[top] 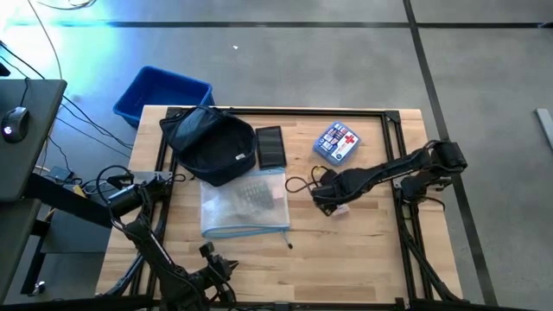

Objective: Unpack backpack
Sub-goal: Put the red game card into the transparent zip bag

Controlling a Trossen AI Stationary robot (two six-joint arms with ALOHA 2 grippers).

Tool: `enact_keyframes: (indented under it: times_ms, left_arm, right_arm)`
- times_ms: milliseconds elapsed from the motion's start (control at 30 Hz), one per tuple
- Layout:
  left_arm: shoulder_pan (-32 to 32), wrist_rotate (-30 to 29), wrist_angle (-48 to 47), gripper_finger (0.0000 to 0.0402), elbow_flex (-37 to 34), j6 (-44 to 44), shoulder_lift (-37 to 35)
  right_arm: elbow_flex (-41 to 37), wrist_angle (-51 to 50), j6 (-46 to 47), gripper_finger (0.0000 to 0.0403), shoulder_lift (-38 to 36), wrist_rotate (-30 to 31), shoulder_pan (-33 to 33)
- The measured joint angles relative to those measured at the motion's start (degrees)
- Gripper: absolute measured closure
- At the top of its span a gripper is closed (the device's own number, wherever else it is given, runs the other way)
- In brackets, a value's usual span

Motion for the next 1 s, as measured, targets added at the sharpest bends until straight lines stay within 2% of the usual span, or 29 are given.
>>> enact_keyframes:
  times_ms: [167,333,567,767,933,1000]
  left_arm:
    - [-0.01,0.26,0.15,0.0402,0.01,0.01,0.0]
    - [-0.02,0.33,0.4,0.0402,-0.02,0.0,0.0]
    - [-0.15,0.31,0.78,0.0402,0.0,0.07,0.0]
    - [-0.15,0.26,0.9,0.0402,0.01,0.64,0.0]
    - [0.0,0.22,0.92,0.0402,-0.02,0.66,0.0]
    - [0.0,0.22,1.06,0.0402,-0.01,0.99,0.0]
  right_arm:
    - [-3.05,5.32,4.68,0.008,-0.05,-4.55,1.45]
    - [-8.63,6.71,10.46,0.008,-0.1,-3.16,0.9]
    - [-13.94,20.78,10.7,0.0079,-0.51,-3.63,0.08]
    - [-13.61,16.36,6.68,0.0079,-1.06,-2.62,-1.02]
    - [-9.52,8.63,5.07,0.008,-2.45,-1.54,-0.97]
    - [-7.86,8.63,6.04,0.008,-2.67,-1.1,-0.99]
